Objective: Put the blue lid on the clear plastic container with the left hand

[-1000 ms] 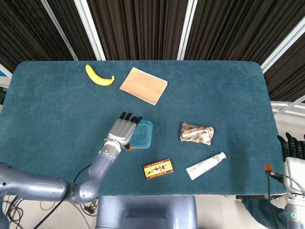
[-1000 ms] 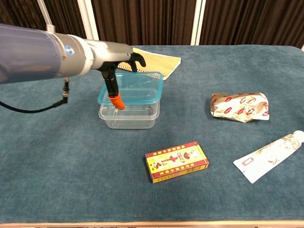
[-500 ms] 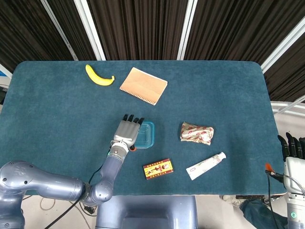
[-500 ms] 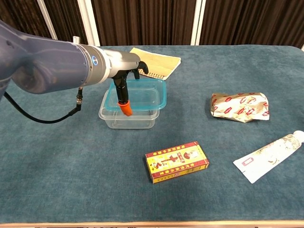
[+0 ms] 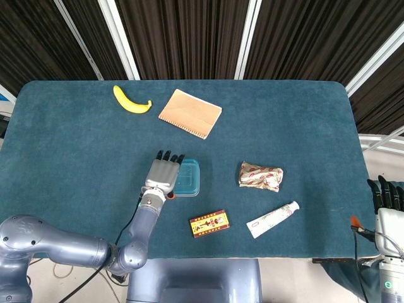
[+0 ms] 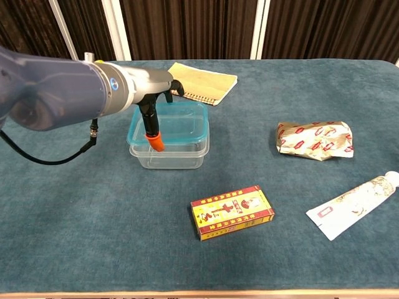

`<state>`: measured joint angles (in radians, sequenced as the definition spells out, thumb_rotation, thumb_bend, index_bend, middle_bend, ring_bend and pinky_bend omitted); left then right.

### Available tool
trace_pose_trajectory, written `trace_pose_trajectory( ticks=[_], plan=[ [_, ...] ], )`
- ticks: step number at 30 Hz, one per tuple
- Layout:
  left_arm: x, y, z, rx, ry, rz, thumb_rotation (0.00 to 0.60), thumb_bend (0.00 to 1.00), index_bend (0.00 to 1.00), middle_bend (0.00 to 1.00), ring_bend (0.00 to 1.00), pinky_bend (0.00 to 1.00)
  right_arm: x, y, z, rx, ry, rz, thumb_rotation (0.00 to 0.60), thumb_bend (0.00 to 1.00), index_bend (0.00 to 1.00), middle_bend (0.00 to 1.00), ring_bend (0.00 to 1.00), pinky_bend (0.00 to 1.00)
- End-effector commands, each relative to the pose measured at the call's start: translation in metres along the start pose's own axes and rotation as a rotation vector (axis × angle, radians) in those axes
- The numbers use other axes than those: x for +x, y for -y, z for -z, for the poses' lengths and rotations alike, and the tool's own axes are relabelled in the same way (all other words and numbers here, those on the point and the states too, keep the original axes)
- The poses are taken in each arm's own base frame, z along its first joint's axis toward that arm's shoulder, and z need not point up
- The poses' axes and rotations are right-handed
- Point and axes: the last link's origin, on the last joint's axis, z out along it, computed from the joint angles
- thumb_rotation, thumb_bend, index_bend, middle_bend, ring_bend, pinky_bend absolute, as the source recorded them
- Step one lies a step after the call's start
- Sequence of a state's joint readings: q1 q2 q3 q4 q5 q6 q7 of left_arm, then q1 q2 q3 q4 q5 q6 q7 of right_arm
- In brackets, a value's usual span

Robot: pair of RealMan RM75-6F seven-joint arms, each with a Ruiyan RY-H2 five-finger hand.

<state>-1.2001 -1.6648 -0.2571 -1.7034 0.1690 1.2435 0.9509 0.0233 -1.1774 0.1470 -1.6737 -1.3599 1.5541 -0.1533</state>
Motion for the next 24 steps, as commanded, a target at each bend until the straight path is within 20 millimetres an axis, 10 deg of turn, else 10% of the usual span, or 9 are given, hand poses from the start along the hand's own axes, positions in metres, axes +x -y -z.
trace_pose_trajectory(
  ticks=[1, 24],
  plan=[
    [-0.0041, 0.001, -0.0015, -0.012, 0.006, 0.005, 0.6, 0.23, 0.07, 0.33, 0.0, 0.0, 0.0, -0.0001, -0.0001, -0.001, 0.001, -0.001, 0.6, 0.3, 0.12, 0.03, 0.02, 0.0],
    [-0.0112, 0.0018, -0.0055, -0.019, 0.002, -0.014, 0.6, 0.23, 0.07, 0.32, 0.0, 0.0, 0.0002, -0.0001, -0.0002, -0.002, 0.0, -0.001, 0.6, 0.3, 0.12, 0.03, 0.02, 0.0]
  ],
)
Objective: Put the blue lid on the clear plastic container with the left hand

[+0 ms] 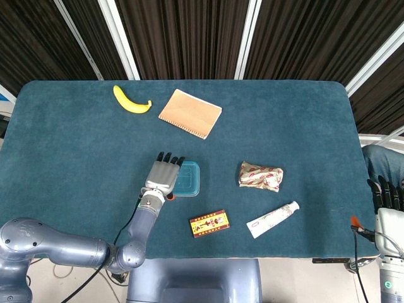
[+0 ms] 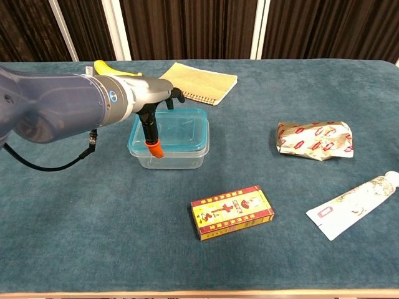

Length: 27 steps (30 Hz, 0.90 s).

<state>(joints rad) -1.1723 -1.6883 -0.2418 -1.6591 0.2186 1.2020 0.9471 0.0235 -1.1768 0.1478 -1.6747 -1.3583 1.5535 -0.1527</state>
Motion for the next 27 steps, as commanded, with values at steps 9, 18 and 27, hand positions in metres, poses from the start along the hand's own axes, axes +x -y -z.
trace_pose_trajectory(
  ticks=[9, 18, 27],
  plan=[
    [-0.003, -0.0046, 0.0011, -0.006, 0.005, -0.003, 0.6, 0.22, 0.07, 0.31, 0.0, 0.0, 0.0003, -0.0001, -0.0001, 0.0, -0.001, 0.0, 0.6, 0.3, 0.12, 0.03, 0.02, 0.0],
    [-0.0053, -0.0035, 0.0001, 0.007, 0.008, -0.009, 0.6, 0.22, 0.05, 0.31, 0.0, 0.0, 0.0004, 0.0, -0.0001, 0.0, 0.0, -0.002, 0.6, 0.3, 0.12, 0.03, 0.02, 0.0],
    [-0.0056, -0.0036, -0.0007, 0.008, 0.008, -0.011, 0.6, 0.22, 0.05, 0.31, 0.0, 0.0, 0.0, -0.0001, 0.0001, -0.003, 0.004, -0.002, 0.6, 0.3, 0.12, 0.03, 0.02, 0.0]
  ],
)
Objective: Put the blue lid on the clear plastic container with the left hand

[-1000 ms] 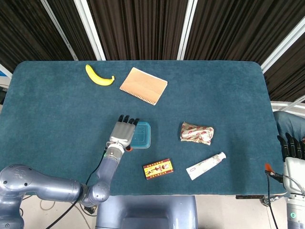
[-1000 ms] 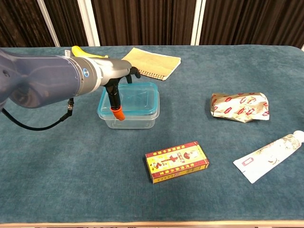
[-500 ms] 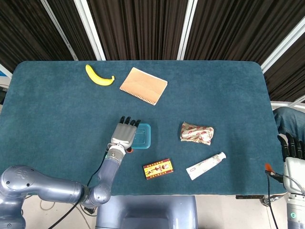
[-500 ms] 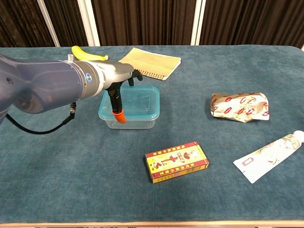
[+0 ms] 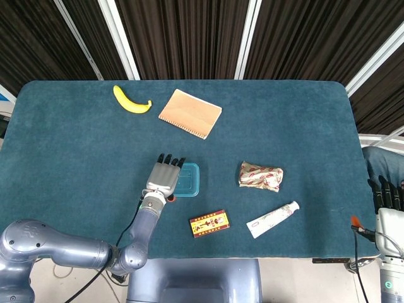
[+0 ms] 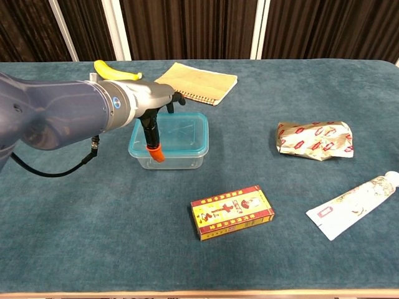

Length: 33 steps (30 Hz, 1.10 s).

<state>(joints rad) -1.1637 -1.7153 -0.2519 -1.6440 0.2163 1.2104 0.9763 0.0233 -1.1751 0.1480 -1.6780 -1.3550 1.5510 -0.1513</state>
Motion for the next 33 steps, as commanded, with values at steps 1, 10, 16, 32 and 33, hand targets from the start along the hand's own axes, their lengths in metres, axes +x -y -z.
trace_pose_trajectory(
  ticks=[1, 10, 16, 32, 33],
  plan=[
    [-0.0006, 0.0001, 0.0, 0.0, 0.002, -0.002, 0.6, 0.22, 0.05, 0.31, 0.0, 0.0, 0.0, 0.0001, 0.0, 0.001, 0.0, 0.002, 0.6, 0.3, 0.12, 0.03, 0.02, 0.0],
    [-0.0035, 0.001, -0.0015, 0.003, 0.006, -0.006, 0.6, 0.22, 0.04, 0.31, 0.0, 0.0, 0.0002, 0.0, 0.0, 0.0, -0.003, 0.002, 0.6, 0.3, 0.12, 0.03, 0.02, 0.0],
    [-0.0039, 0.0009, -0.0017, 0.003, 0.004, -0.011, 0.6, 0.19, 0.03, 0.29, 0.0, 0.0, 0.0003, 0.0, 0.0, -0.001, -0.005, 0.001, 0.6, 0.3, 0.12, 0.03, 0.02, 0.0],
    [-0.0029, 0.002, -0.001, -0.001, 0.007, -0.04, 0.6, 0.14, 0.0, 0.14, 0.0, 0.0, 0.0001, 0.0, 0.0, -0.002, -0.005, 0.002, 0.6, 0.3, 0.12, 0.03, 0.02, 0.0],
    [-0.003, 0.002, -0.001, -0.001, 0.007, -0.043, 0.6, 0.14, 0.0, 0.14, 0.0, 0.0, 0.0, 0.0, -0.0001, -0.003, -0.004, 0.002, 0.6, 0.3, 0.12, 0.03, 0.02, 0.0]
  ],
)
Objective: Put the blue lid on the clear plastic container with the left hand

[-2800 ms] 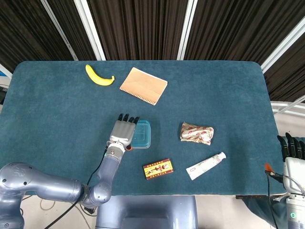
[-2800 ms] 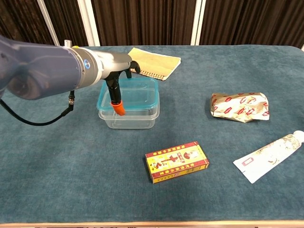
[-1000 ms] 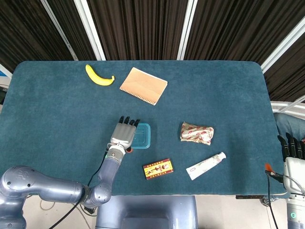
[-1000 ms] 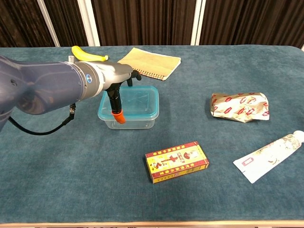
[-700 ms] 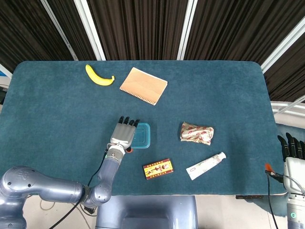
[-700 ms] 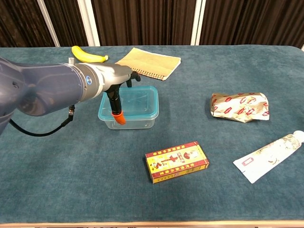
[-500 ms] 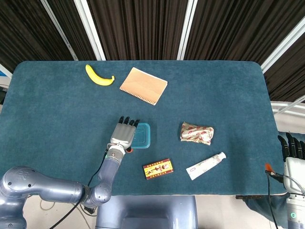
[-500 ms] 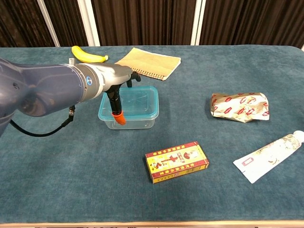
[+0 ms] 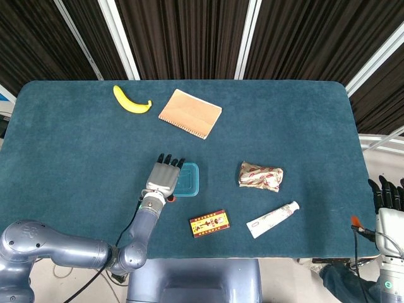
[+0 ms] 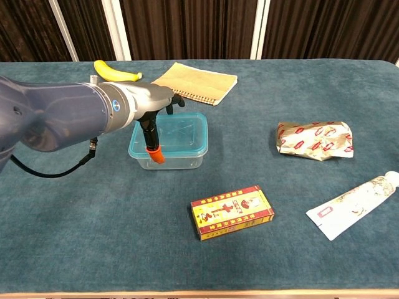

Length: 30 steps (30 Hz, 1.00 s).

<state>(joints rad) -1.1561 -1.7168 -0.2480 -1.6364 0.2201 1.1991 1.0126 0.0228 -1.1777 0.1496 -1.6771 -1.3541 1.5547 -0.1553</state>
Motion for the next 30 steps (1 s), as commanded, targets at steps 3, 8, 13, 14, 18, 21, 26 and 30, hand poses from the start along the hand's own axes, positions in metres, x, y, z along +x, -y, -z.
trace_pose_trajectory(
  ticks=[3, 8, 13, 14, 18, 21, 26, 30],
  plan=[
    [0.0, 0.0, 0.0, -0.002, 0.002, -0.008, 0.6, 0.14, 0.0, 0.12, 0.0, 0.0, 0.0, 0.0, 0.0, 0.0, 0.0, 0.001, 0.6, 0.3, 0.12, 0.03, 0.02, 0.0],
    [0.0, -0.001, 0.001, -0.007, 0.002, -0.015, 0.6, 0.13, 0.0, 0.07, 0.0, 0.0, 0.0, 0.0, 0.0, -0.001, -0.001, 0.001, 0.6, 0.3, 0.12, 0.03, 0.02, 0.0],
    [0.0, 0.0, 0.001, -0.004, 0.008, -0.027, 0.6, 0.11, 0.0, 0.01, 0.0, 0.0, 0.0, 0.0, 0.0, -0.002, 0.0, 0.002, 0.6, 0.3, 0.12, 0.03, 0.02, 0.0],
    [0.0, 0.0, 0.001, -0.003, 0.009, -0.029, 0.6, 0.1, 0.0, 0.01, 0.0, 0.0, 0.0, 0.0, 0.0, -0.002, 0.0, 0.002, 0.6, 0.3, 0.12, 0.03, 0.02, 0.0],
    [0.0, 0.0, 0.003, -0.007, 0.01, -0.036, 0.6, 0.11, 0.0, 0.0, 0.0, 0.0, 0.0, 0.0, 0.0, -0.002, 0.0, 0.004, 0.6, 0.3, 0.12, 0.03, 0.02, 0.0],
    [0.002, -0.002, 0.007, -0.018, 0.004, -0.043, 0.6, 0.11, 0.0, 0.0, 0.0, 0.0, 0.0, 0.0, 0.0, -0.001, 0.0, 0.005, 0.6, 0.3, 0.12, 0.03, 0.02, 0.0],
    [0.013, -0.003, 0.016, -0.035, -0.052, -0.049, 0.6, 0.11, 0.0, 0.02, 0.0, 0.0, 0.0, 0.0, 0.0, -0.002, -0.002, 0.008, 0.6, 0.3, 0.12, 0.03, 0.02, 0.0],
    [0.027, -0.003, 0.024, -0.042, -0.124, -0.026, 0.6, 0.11, 0.0, 0.06, 0.0, 0.0, 0.001, 0.0, 0.0, -0.003, -0.004, 0.01, 0.6, 0.3, 0.12, 0.03, 0.02, 0.0]
  ],
)
